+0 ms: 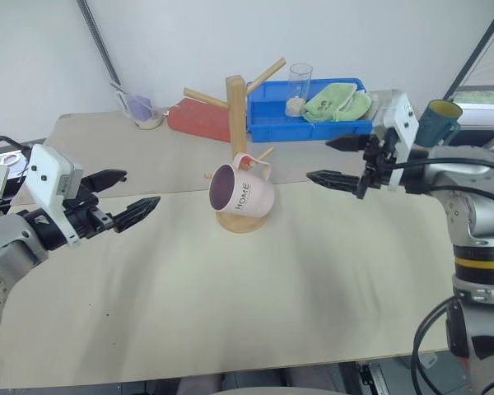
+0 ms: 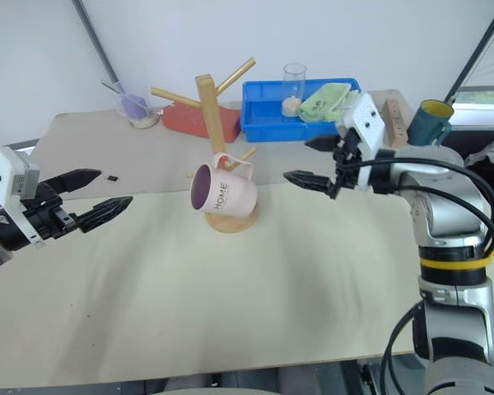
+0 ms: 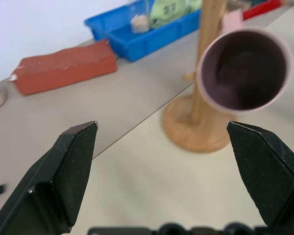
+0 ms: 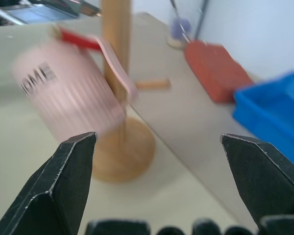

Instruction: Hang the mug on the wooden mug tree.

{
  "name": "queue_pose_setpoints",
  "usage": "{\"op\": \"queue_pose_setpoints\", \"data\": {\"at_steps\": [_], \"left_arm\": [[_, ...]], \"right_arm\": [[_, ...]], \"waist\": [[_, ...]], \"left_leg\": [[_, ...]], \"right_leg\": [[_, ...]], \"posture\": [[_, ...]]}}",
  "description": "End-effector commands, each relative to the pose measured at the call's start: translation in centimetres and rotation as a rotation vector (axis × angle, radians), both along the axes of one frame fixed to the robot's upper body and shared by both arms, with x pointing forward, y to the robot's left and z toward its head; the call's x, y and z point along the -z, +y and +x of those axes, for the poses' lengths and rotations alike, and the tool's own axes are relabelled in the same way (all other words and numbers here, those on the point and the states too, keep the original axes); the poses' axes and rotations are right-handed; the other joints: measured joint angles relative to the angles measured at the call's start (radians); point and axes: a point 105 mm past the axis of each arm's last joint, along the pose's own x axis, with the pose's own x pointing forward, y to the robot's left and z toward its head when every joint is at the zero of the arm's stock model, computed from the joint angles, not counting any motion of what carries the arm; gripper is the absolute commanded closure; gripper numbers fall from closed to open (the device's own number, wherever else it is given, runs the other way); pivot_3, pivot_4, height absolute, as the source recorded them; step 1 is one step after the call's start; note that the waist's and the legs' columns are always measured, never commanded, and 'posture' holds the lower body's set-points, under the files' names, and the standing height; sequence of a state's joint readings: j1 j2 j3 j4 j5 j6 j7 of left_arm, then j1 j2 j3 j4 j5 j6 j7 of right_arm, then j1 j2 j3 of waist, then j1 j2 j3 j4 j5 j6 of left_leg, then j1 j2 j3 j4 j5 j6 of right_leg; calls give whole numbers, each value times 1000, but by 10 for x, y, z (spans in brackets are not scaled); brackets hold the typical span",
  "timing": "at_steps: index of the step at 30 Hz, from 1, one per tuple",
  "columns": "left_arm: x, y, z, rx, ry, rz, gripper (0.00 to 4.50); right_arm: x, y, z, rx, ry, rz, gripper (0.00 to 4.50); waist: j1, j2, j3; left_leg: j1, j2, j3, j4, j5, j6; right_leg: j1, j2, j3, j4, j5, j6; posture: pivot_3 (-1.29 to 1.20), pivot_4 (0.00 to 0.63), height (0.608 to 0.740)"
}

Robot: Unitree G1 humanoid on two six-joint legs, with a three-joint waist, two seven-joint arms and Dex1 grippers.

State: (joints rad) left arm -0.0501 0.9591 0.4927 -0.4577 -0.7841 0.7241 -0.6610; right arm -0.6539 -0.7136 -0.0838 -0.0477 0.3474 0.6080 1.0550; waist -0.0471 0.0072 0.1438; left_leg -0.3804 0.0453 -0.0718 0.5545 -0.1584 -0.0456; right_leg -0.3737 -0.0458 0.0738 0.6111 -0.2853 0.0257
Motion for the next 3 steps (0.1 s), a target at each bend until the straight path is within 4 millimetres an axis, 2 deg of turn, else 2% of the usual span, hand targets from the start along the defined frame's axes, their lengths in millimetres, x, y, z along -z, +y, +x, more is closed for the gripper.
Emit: {"op": "queue_pose_setpoints", "data": {"at_steps": [1,3], "left_arm": [[-18,0,0,23,-79,22,0],[-19,-2,0,39,-85,20,0]], "right_arm": [[-17,4,-4,-13,-89,28,17],[-15,5,-4,-10,-95,27,17]], "waist": [[0,0,0],[0,0,0]], "left_leg": [[0,0,0,0,0,0],[-1,1,0,-1,0,0]], "right_leg": [[-1,0,0,0,0,0],[-4,0,-1,0,0,0]], "posture": [[0,150,740],[0,150,740]]}}
